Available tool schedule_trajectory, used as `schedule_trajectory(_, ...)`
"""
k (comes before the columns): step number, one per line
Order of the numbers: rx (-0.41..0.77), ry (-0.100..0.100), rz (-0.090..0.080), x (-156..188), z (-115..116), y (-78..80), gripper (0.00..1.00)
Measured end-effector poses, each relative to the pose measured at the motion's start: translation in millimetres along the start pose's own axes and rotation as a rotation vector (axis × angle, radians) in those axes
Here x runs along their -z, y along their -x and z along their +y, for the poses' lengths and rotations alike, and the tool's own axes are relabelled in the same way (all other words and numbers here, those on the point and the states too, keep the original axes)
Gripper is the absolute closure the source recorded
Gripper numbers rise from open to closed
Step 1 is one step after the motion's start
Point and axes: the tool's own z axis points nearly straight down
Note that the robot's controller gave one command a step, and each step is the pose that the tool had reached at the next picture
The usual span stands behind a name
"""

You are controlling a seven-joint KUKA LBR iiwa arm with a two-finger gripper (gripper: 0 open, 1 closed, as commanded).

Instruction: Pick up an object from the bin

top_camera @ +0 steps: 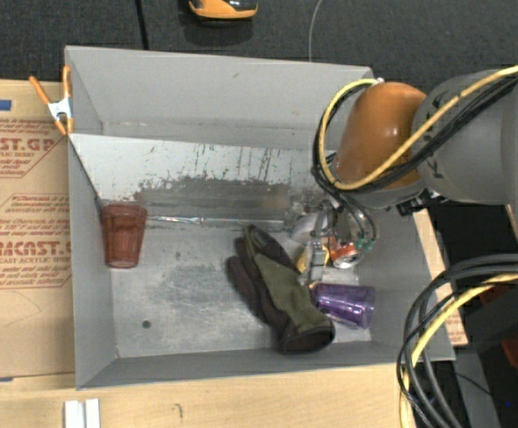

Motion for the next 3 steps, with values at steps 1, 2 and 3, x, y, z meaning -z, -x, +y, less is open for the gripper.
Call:
schedule_trajectory(1, 0.000, -0.001, -0.007, 5, 0, 1.5, 0.00)
schedule_trajectory(2, -0.065, 0.000, -0.011, -31, 19, -2.4, 0.00)
schedule_trajectory(3, -0.126, 0.001, -0.008, -54, 27, -11.8, 1.00)
